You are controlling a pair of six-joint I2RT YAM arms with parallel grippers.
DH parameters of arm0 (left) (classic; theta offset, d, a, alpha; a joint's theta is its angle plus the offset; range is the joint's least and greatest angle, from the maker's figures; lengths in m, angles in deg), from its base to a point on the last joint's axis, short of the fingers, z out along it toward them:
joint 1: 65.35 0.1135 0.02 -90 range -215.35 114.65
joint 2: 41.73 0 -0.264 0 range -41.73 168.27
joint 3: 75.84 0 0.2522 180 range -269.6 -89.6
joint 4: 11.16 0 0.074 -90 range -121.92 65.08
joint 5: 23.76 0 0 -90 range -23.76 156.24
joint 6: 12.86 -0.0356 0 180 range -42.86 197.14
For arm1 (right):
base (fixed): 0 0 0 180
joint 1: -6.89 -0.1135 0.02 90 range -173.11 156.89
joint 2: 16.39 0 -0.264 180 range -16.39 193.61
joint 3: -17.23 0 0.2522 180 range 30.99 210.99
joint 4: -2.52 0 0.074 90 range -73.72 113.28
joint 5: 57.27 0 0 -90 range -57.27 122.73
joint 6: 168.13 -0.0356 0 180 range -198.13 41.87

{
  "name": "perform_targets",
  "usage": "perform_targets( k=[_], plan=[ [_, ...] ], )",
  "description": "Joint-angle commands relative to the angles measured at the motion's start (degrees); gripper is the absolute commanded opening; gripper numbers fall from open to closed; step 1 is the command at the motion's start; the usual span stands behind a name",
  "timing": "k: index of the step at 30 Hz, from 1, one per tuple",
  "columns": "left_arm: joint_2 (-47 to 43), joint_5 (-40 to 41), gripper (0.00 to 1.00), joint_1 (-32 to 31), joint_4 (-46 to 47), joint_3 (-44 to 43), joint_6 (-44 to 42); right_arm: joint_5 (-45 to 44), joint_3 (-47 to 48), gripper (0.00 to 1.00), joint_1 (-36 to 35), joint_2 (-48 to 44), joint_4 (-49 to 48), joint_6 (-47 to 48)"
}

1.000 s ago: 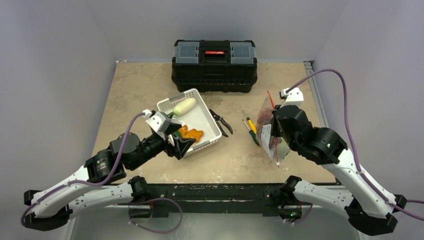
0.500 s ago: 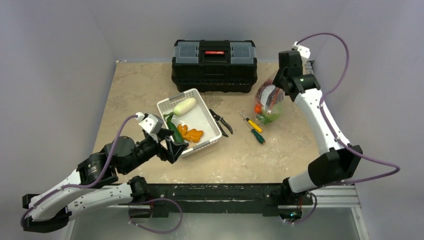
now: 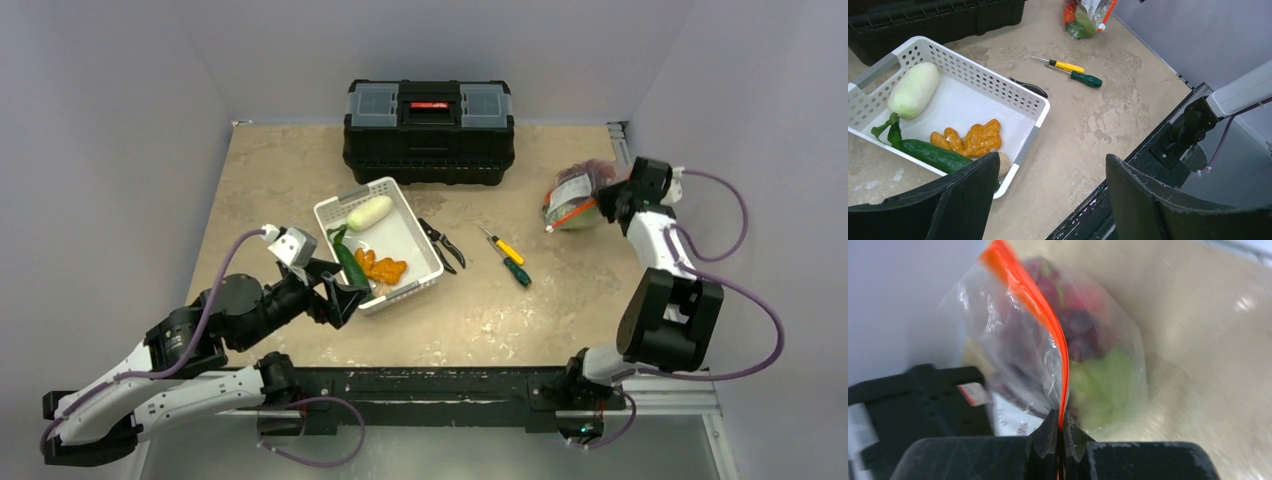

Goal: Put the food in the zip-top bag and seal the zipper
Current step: Place the zipper food storage bag at the center of the board.

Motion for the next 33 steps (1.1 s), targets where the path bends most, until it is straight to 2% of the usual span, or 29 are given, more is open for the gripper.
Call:
perform_targets(
  k=[1,5,7,9,16,18,19,23,27,30,32,33],
  plan=[
    [0.0,-1.3,0.77,0.2,1.8,0.3,1.4,-1.8,-11.2,0.00,1.4,-9.7,-7.5,-6.4],
    [0.3,-1.9,0.77,0.2,2.0,0.3,1.3,-10.2,-17.4,0.00,3.6,-14.2,-4.9,-4.2],
    [0.3,-2.2,0.77,0.2,2.0,0.4,1.3,-15.3,-19.1,0.05,3.8,-16.4,-3.7,-1.9],
    [0.3,-2.6,0.77,0.2,2.0,0.5,1.3,-18.6,-20.3,0.06,3.9,-18.2,-1.5,-0.4],
    [0.0,-4.5,0.77,0.2,1.8,0.9,1.3,-15.7,-31.4,0.11,4.0,-28.1,4.2,-1.7],
    [-0.1,-5.3,0.77,0.2,1.3,0.8,1.3,-14.8,-33.8,0.15,3.9,-32.9,7.7,-2.7],
    [-0.2,-5.7,0.77,0.2,1.1,0.9,1.4,-15.2,-34.4,0.20,3.9,-35.6,9.9,-3.2],
    [-0.3,-6.9,0.77,0.2,-0.4,0.4,1.8,-19.2,-33.2,0.51,3.9,-45.3,18.0,-2.3],
    [-0.6,-6.3,0.78,0.2,-3.3,-1.5,2.2,-21.4,-27.1,0.74,4.0,-47.0,27.0,0.9],
    [-1.5,-4.6,0.78,0.2,-5.4,-3.4,2.5,-14.4,-22.0,0.86,4.0,-47.7,25.6,8.3],
    [-2.4,-3.3,0.78,0.2,-6.5,-4.8,2.3,-8.5,-18.9,0.99,3.8,-47.9,23.3,12.4],
    [-2.8,-2.3,0.78,0.2,-7.3,-5.6,2.2,-7.0,-16.9,0.99,3.5,-47.3,23.8,13.3]
  ],
)
